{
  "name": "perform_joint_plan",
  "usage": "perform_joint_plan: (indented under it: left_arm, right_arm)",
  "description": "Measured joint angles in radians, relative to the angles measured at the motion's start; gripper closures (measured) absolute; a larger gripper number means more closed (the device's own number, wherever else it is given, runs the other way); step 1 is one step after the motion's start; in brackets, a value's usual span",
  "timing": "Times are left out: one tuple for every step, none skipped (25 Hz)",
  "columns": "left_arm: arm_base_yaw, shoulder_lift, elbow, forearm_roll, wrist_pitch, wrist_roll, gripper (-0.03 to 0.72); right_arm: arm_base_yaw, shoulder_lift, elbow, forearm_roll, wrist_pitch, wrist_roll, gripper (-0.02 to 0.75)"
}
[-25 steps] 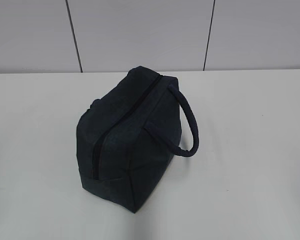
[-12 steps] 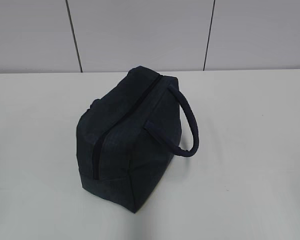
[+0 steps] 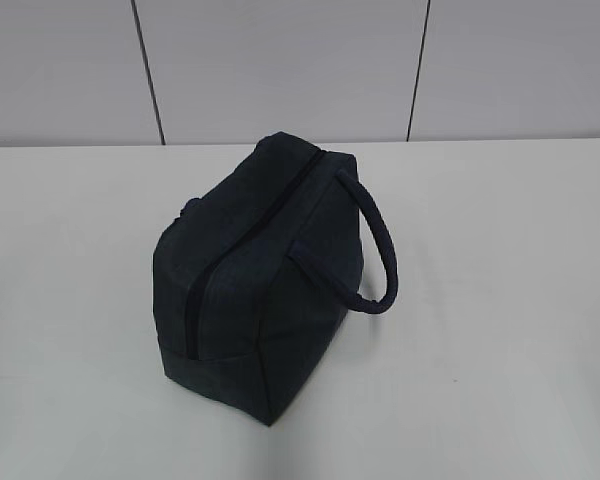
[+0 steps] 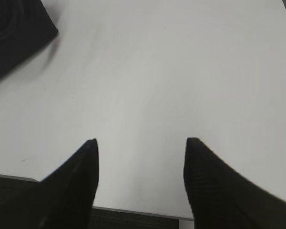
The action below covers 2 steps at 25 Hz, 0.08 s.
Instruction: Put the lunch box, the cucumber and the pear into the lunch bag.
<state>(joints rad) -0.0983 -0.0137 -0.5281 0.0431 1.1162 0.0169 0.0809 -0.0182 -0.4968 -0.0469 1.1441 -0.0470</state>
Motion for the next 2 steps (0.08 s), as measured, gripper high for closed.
perform_joint_plan:
  left_arm:
    - [0.000, 0.000, 0.000, 0.000, 0.000, 0.000, 0.446]
    - [0.000, 0.000, 0.000, 0.000, 0.000, 0.000, 0.446]
  right_arm:
    - [0.000, 0.000, 0.000, 0.000, 0.000, 0.000, 0.295]
    - [0.000, 0.000, 0.000, 0.000, 0.000, 0.000, 0.295]
